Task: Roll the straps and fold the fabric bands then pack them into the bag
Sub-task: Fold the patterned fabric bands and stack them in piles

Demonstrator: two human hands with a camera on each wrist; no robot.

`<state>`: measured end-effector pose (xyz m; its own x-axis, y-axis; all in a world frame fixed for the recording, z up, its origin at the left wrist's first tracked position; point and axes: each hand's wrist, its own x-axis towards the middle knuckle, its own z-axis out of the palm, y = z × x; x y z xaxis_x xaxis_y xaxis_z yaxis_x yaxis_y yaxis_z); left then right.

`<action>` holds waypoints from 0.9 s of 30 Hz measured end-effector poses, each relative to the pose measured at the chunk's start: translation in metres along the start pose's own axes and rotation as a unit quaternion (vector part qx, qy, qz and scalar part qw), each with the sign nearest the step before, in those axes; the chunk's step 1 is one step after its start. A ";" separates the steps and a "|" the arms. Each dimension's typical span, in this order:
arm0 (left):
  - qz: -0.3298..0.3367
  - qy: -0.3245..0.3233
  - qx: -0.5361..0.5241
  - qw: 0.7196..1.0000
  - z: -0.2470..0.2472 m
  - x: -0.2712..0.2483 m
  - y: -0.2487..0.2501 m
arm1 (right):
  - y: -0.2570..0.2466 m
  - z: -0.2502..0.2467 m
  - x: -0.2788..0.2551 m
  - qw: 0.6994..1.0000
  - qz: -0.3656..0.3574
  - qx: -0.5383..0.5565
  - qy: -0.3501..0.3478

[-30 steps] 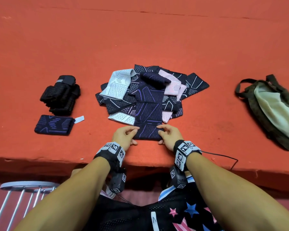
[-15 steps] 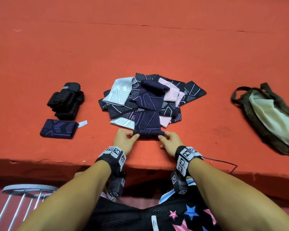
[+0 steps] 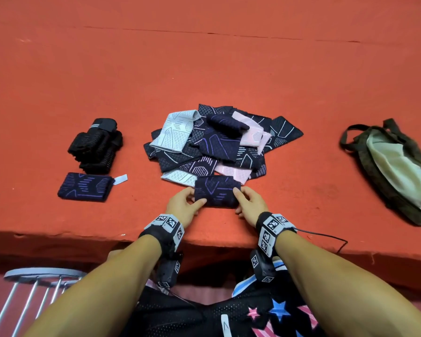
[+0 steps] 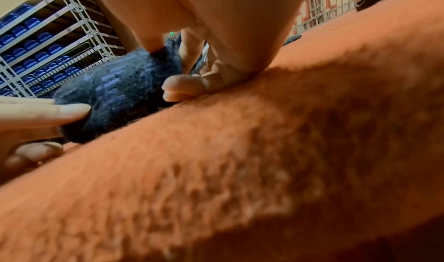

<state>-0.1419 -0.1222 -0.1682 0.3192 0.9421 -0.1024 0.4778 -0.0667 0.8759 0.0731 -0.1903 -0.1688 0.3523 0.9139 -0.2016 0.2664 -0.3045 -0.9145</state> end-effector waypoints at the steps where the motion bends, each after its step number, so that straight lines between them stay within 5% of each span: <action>1: -0.001 0.006 0.005 1.000 0.000 0.001 0.000 | 0.000 0.000 0.001 1.000 0.003 0.002 -0.006; 13: -0.078 0.060 0.049 0.994 0.008 0.020 -0.005 | 0.003 0.005 0.022 0.996 0.037 -0.067 0.043; 21: -0.145 0.034 0.061 0.987 0.009 0.029 0.010 | -0.006 0.004 0.026 0.991 0.091 -0.095 0.026; 27: -0.104 0.036 -0.035 0.993 -0.011 0.026 0.016 | -0.027 0.011 0.017 0.997 0.067 -0.019 0.036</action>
<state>-0.1349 -0.0957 -0.1516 0.1583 0.9545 -0.2526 0.4689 0.1525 0.8700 0.0621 -0.1639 -0.1509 0.4499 0.8432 -0.2942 0.2464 -0.4338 -0.8666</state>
